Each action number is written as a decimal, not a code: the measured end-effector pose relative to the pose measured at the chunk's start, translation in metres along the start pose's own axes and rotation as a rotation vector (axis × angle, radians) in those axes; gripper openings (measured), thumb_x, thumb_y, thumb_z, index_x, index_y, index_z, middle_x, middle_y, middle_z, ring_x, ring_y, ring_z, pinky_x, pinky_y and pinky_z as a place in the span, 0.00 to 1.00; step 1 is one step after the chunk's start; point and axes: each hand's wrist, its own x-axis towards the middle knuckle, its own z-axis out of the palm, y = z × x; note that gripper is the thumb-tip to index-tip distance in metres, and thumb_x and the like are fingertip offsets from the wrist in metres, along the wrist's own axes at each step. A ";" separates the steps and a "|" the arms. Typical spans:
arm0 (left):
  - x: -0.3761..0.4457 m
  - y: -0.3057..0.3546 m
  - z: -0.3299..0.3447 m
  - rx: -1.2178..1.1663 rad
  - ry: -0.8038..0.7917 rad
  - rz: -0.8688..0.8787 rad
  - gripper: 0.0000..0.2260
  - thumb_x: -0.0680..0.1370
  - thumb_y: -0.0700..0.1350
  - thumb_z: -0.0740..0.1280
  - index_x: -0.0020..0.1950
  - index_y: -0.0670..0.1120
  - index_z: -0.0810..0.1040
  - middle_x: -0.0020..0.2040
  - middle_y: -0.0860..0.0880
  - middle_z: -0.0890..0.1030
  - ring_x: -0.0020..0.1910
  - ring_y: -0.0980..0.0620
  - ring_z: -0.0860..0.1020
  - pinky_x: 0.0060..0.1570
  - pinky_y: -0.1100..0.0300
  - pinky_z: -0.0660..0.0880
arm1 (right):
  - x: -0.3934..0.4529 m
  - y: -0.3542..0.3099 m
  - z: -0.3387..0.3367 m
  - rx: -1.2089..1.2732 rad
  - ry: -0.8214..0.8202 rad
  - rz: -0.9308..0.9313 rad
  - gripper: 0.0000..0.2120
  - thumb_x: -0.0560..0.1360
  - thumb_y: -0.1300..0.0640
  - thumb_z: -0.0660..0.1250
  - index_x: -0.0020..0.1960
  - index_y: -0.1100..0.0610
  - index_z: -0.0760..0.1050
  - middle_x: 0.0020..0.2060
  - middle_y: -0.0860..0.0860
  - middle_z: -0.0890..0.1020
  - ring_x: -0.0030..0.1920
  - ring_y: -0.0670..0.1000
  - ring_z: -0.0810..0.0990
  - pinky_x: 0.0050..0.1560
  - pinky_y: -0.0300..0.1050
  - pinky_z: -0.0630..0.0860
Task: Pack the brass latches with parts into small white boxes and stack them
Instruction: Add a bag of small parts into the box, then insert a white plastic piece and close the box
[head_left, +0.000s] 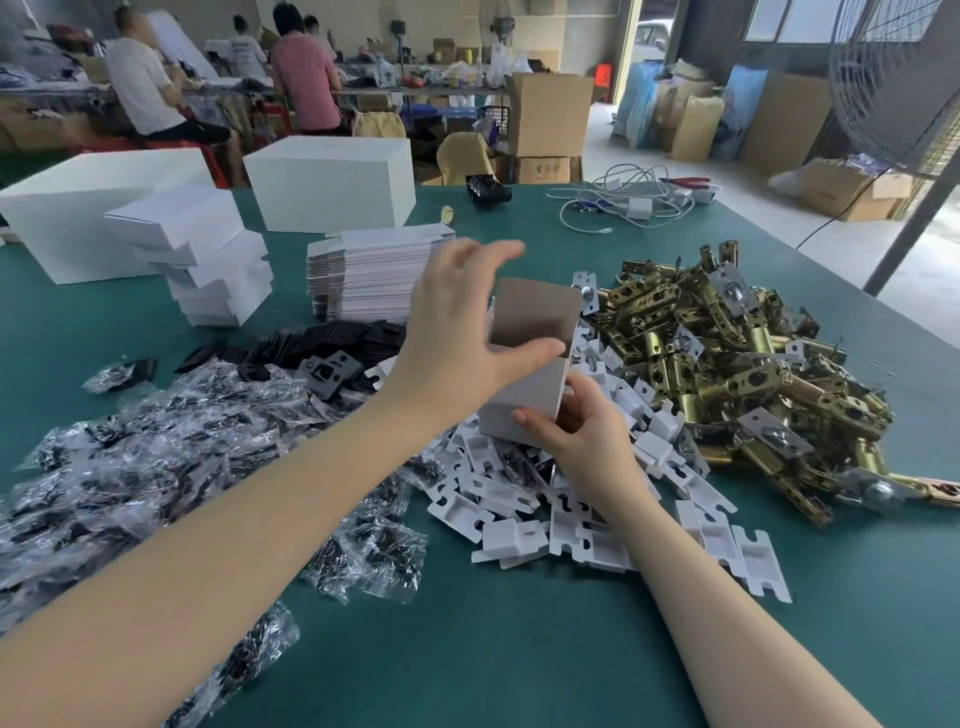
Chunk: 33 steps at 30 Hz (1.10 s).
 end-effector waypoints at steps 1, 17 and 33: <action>-0.005 -0.004 0.002 -0.143 -0.067 -0.156 0.41 0.71 0.54 0.78 0.78 0.51 0.60 0.72 0.46 0.65 0.71 0.50 0.65 0.68 0.58 0.62 | -0.001 0.000 0.000 0.023 -0.005 0.007 0.18 0.74 0.55 0.75 0.57 0.40 0.72 0.49 0.48 0.85 0.50 0.47 0.84 0.49 0.51 0.82; 0.006 -0.075 -0.035 0.105 -0.341 -0.391 0.22 0.74 0.42 0.75 0.67 0.52 0.76 0.60 0.54 0.81 0.51 0.60 0.79 0.51 0.68 0.74 | 0.002 -0.008 0.006 0.000 0.003 -0.026 0.19 0.73 0.52 0.74 0.56 0.34 0.72 0.47 0.35 0.83 0.49 0.37 0.81 0.44 0.31 0.77; 0.019 -0.151 -0.077 0.709 -0.673 -0.581 0.17 0.77 0.39 0.68 0.66 0.46 0.79 0.63 0.46 0.81 0.56 0.47 0.78 0.56 0.54 0.76 | 0.001 -0.005 0.005 0.029 -0.017 0.013 0.20 0.70 0.47 0.76 0.55 0.29 0.73 0.49 0.40 0.85 0.50 0.42 0.83 0.52 0.48 0.81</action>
